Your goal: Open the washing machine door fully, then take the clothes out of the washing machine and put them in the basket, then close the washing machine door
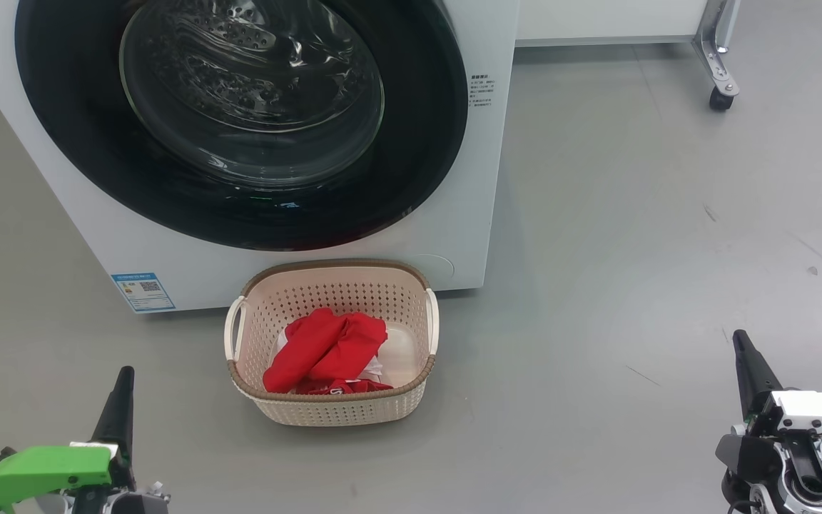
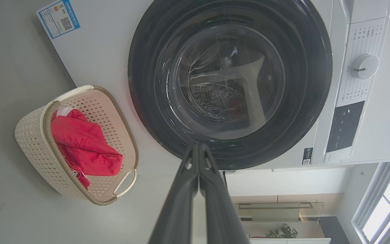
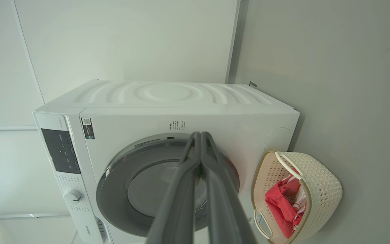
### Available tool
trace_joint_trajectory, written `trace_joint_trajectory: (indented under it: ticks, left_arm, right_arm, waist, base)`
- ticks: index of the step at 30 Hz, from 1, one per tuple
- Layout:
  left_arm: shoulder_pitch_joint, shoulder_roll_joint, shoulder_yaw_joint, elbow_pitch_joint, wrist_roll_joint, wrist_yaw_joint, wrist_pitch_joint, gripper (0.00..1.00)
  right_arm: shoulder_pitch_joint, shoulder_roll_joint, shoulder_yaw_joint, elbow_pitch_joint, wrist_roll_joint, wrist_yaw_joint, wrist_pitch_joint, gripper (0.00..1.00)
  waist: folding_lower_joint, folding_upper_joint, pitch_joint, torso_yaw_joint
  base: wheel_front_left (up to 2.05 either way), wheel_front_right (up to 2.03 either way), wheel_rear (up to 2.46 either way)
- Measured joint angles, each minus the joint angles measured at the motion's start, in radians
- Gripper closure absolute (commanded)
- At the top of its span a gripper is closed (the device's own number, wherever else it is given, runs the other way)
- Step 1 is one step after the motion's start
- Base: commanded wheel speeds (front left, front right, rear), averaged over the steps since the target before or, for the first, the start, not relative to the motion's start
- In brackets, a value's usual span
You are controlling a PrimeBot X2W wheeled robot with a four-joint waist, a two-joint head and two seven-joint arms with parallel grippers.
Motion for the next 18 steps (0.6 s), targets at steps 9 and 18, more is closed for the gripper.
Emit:
trace_joint_trajectory:
  ticks: [9, 18]
  left_arm:
    - [0.0, 0.0, 0.0, 0.0, 0.0, 0.0, 0.0, 1.0]
    - [0.0, 0.0, 0.001, 0.0, 0.0, 0.0, 0.0, 1.0]
  right_arm:
    - [0.0, 0.0, -0.001, 0.0, 0.0, 0.0, 0.0, 1.0]
    - [0.0, 0.001, -0.002, 0.0, 0.0, 0.0, 0.0, 1.0]
  waist:
    - [0.0, 0.0, 0.0, 0.0]
    - [0.0, 0.0, 0.0, 0.0]
  base:
    - [0.0, 0.0, 0.0]
    - [0.0, 0.0, 0.0]
